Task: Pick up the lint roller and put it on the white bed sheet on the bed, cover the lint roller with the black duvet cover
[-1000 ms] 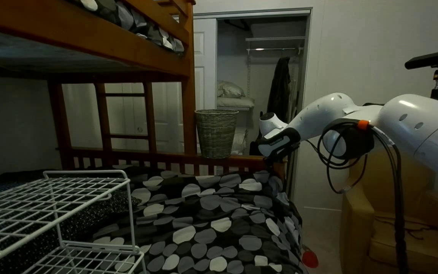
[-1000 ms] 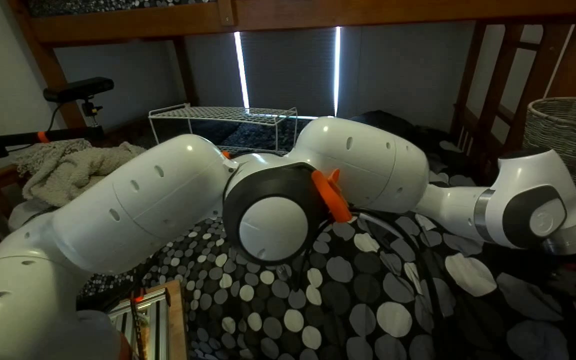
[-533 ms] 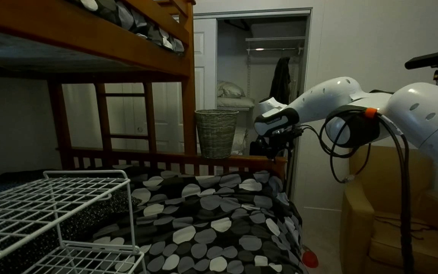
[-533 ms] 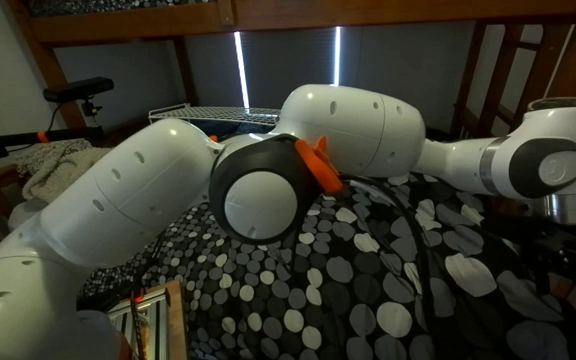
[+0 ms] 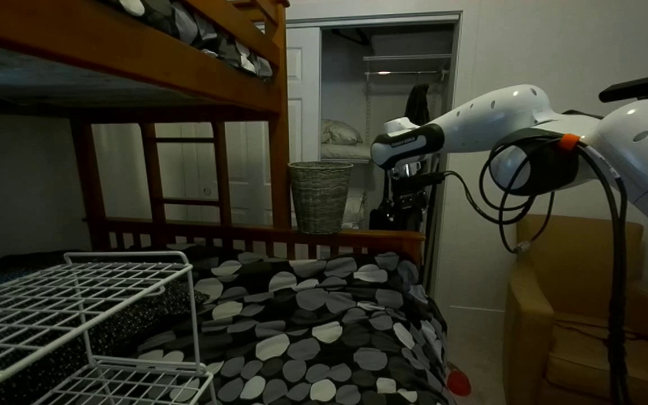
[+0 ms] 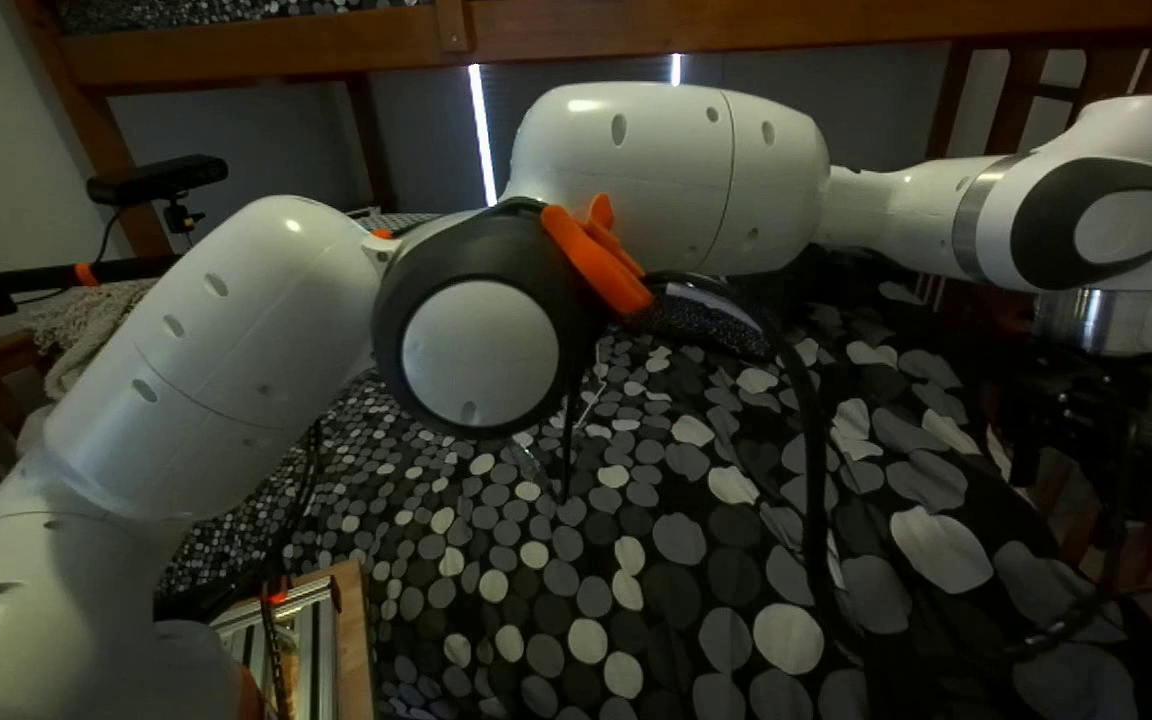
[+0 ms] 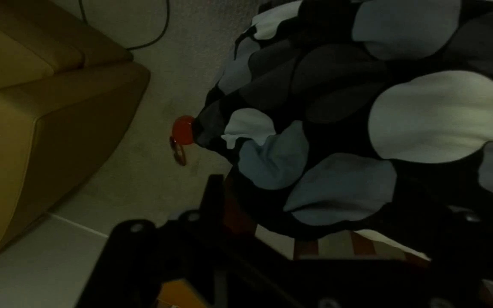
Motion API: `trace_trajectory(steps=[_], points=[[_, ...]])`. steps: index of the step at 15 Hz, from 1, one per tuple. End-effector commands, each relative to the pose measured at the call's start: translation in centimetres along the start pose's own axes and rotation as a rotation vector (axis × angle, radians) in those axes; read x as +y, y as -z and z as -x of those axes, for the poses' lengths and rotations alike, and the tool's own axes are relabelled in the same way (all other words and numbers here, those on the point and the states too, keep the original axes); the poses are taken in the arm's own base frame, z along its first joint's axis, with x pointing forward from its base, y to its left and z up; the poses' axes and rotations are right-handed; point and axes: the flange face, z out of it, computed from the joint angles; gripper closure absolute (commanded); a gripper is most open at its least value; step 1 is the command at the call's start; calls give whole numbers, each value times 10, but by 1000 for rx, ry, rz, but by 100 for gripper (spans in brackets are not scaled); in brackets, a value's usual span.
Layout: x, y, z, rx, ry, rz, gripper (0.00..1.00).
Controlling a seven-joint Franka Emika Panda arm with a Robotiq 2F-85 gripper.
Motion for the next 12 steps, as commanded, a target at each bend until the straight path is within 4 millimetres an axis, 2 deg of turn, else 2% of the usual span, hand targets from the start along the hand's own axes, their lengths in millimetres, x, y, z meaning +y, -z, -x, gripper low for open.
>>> trace_trajectory(steps=[1,7,9,10,12], points=[[-20,15,14,-20,-32,-85,0],[-75,35,23,56,30,-204,0],[-87,35,23,102,68,-217,0],[-84,36,16,91,49,-188,0],[-93,36,18,108,59,-198,0]])
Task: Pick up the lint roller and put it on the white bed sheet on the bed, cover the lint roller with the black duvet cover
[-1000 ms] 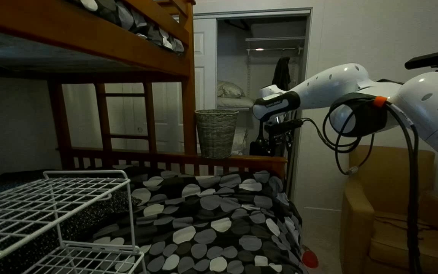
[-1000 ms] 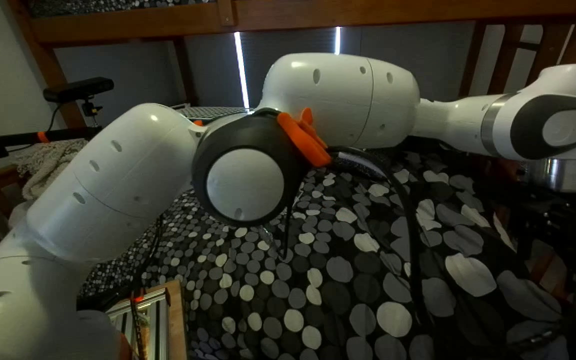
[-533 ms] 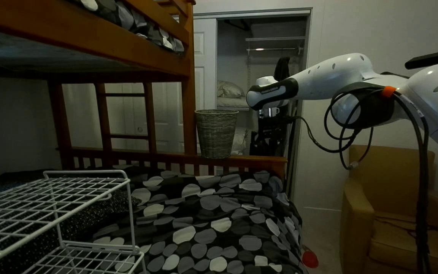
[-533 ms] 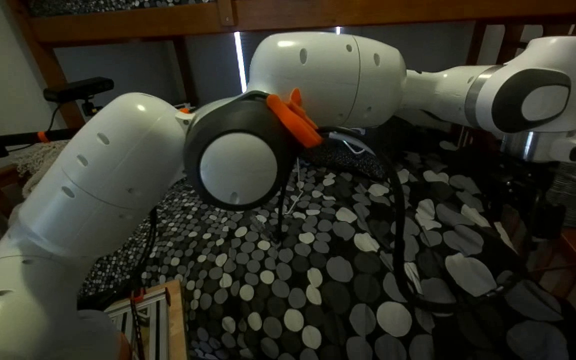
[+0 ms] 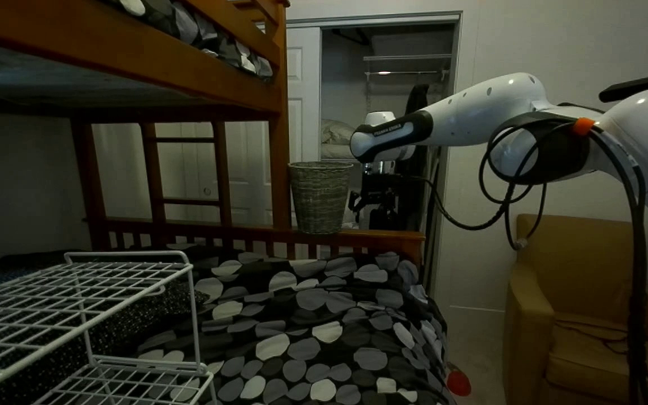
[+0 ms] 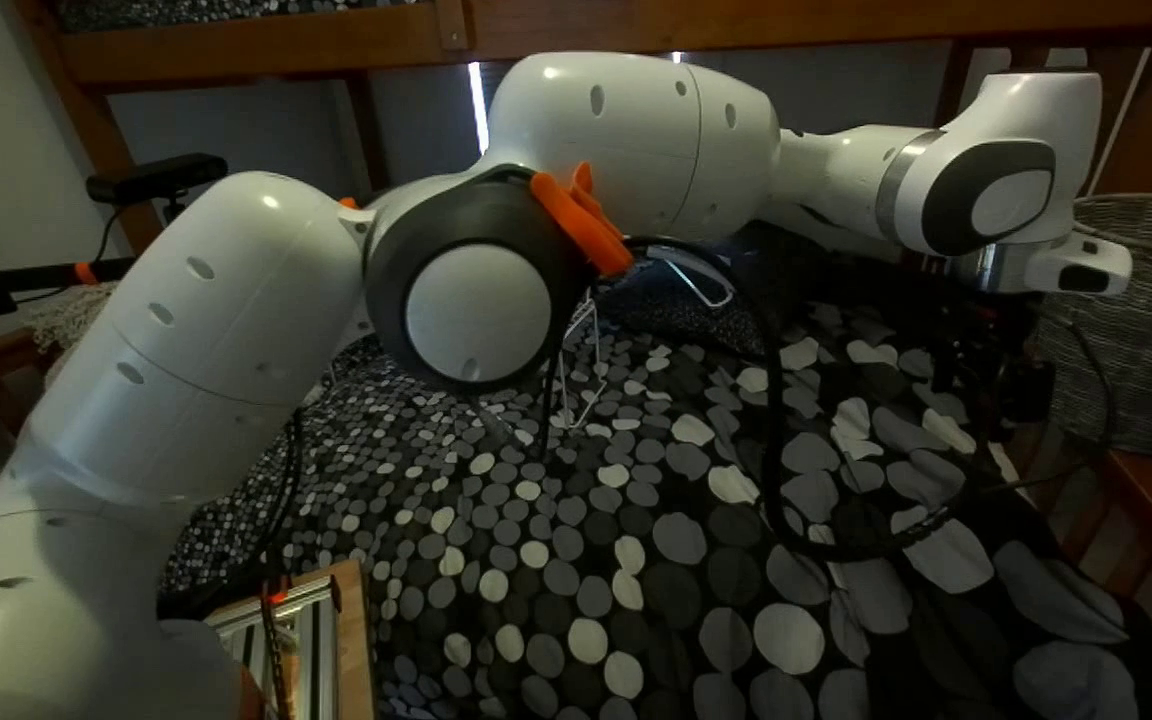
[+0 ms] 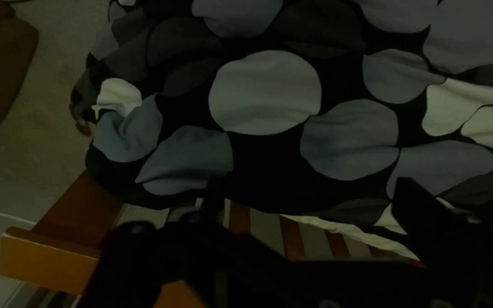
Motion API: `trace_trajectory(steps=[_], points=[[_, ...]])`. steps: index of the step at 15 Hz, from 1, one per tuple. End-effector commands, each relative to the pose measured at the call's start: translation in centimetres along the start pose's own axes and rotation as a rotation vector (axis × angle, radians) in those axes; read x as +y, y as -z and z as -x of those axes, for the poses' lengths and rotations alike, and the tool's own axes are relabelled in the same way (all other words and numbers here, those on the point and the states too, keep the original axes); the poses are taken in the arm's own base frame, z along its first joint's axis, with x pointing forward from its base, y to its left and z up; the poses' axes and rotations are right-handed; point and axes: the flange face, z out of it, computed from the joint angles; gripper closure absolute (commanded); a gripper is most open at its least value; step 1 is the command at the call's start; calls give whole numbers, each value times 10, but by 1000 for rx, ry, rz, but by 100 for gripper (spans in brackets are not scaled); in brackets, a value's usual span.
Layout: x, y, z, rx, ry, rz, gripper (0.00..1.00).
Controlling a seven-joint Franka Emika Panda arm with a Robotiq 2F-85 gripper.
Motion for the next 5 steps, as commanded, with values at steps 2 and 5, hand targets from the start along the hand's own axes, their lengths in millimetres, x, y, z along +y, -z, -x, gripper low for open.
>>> trace_trajectory(steps=[2,5], points=[[0,0,0,2,2,-1,0],[1,1,0,3,3,-1,0]])
